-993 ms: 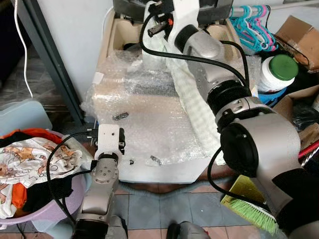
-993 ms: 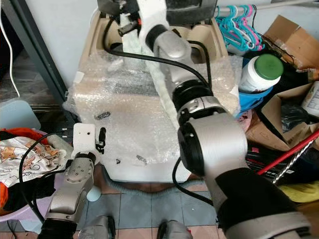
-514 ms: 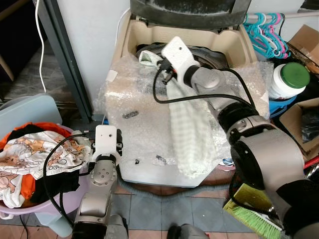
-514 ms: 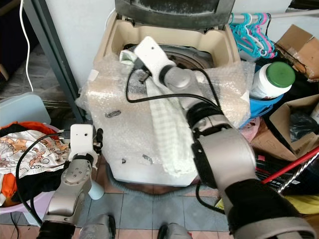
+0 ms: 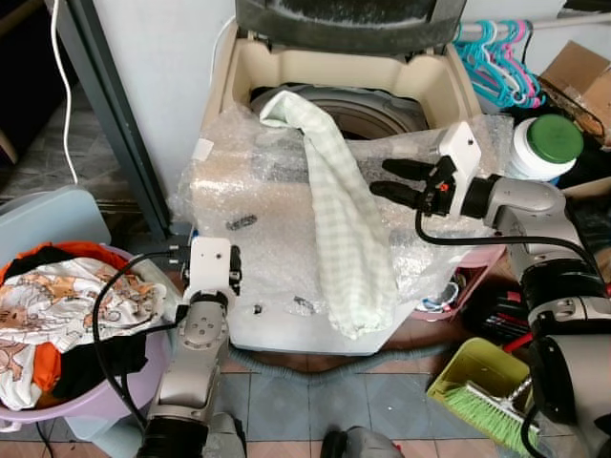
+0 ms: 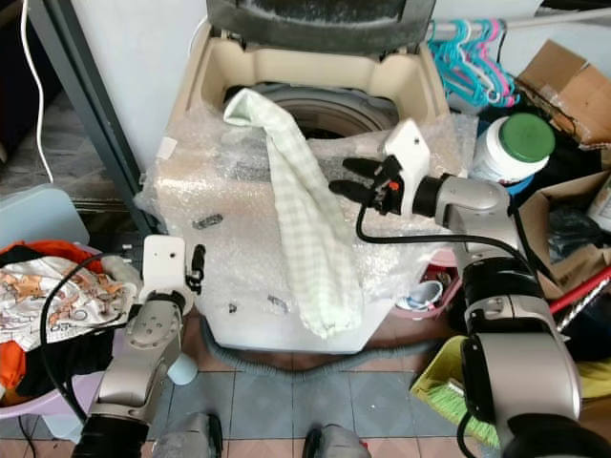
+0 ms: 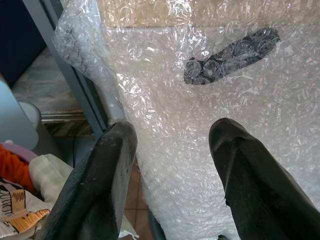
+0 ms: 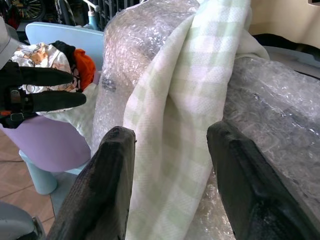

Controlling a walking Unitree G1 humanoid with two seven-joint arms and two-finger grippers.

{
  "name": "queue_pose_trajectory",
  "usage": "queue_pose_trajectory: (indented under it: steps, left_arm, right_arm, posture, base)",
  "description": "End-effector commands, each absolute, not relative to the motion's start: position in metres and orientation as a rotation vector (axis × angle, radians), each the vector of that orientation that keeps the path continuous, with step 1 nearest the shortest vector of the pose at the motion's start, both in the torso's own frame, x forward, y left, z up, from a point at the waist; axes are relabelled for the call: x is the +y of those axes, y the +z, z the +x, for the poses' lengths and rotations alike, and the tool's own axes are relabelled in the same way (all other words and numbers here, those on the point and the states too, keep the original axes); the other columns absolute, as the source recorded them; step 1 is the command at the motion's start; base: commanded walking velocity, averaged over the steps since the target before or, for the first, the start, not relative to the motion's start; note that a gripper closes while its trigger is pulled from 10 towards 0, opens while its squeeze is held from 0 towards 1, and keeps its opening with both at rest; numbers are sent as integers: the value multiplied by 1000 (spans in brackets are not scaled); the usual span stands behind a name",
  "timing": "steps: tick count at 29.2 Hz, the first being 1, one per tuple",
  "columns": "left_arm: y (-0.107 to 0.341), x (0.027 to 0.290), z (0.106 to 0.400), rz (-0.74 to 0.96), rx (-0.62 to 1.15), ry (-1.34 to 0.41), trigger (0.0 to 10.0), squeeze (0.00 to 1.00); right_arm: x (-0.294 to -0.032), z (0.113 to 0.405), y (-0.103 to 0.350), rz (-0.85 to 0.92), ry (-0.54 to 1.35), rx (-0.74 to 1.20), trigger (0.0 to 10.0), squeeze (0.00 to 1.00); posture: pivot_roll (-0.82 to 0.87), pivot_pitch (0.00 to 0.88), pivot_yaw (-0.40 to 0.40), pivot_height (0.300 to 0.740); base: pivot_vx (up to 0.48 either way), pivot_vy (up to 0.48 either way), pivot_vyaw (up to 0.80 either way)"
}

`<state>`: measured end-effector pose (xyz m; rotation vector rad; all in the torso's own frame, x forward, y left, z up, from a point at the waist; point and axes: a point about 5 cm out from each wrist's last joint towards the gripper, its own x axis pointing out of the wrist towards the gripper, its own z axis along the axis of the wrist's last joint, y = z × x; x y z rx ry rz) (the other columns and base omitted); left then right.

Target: Clothes washing

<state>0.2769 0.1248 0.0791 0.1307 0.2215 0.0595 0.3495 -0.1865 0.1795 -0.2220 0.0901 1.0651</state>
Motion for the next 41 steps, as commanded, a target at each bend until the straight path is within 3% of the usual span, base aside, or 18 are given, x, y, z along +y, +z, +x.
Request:
queue_pose_trajectory:
  steps: [1,10,11,12,17,20,21,22,23,41]
  left_arm:
    - [81,126,277,114,202,59,10000,0]
    - [82,138,273,105,195,116,10000,0]
    - [82,137,273,104,195,116,10000,0]
    - [81,137,272,104,198,115,10000,0]
    - [80,133,270,96,204,114,10000,0]
    - [78,131,269,96,212,107,10000,0]
    - [78,130,268,96,213,105,10000,0]
    - [78,130,268,96,214,104,10000,0]
    - [78,131,269,96,214,103,10000,0]
    - [78,131,269,103,218,110,10000,0]
  right_arm:
    - [-179,347,180,-238,1056,44,10000,1000]
    - [-150,333,169,-160,989,-16,10000,1000]
    - [-148,333,167,-170,970,-23,10000,863]
    - [-142,334,163,-180,909,-43,10000,0]
    - [-133,334,145,-279,713,-13,10000,0]
    - [-128,330,135,-328,705,5,10000,0]
    - [-127,328,133,-342,700,9,7529,0]
    - [-125,327,130,-337,690,20,941,0]
    - [-124,326,127,-331,678,28,0,0]
    - [-137,340,122,-431,517,10,0,0]
  posture:
    - [-37,47,-54,740]
    - [-20,57,-68,740]
    - [-20,58,-71,740]
    - [-20,59,-73,740]
    - [-25,69,-78,740]
    - [-26,70,-77,740]
    - [-27,71,-77,740]
    - [-28,71,-77,740]
    - [-27,71,-77,740]
    - [-16,68,-84,740]
  base:
    - [0,0,0]
    - [0,0,0]
    - [0,0,0]
    - [0,0,0]
    - [0,0,0]
    - [0,0,0]
    - [0,0,0]
    - [0,0,0]
    - [0,0,0]
    - [0,0,0]
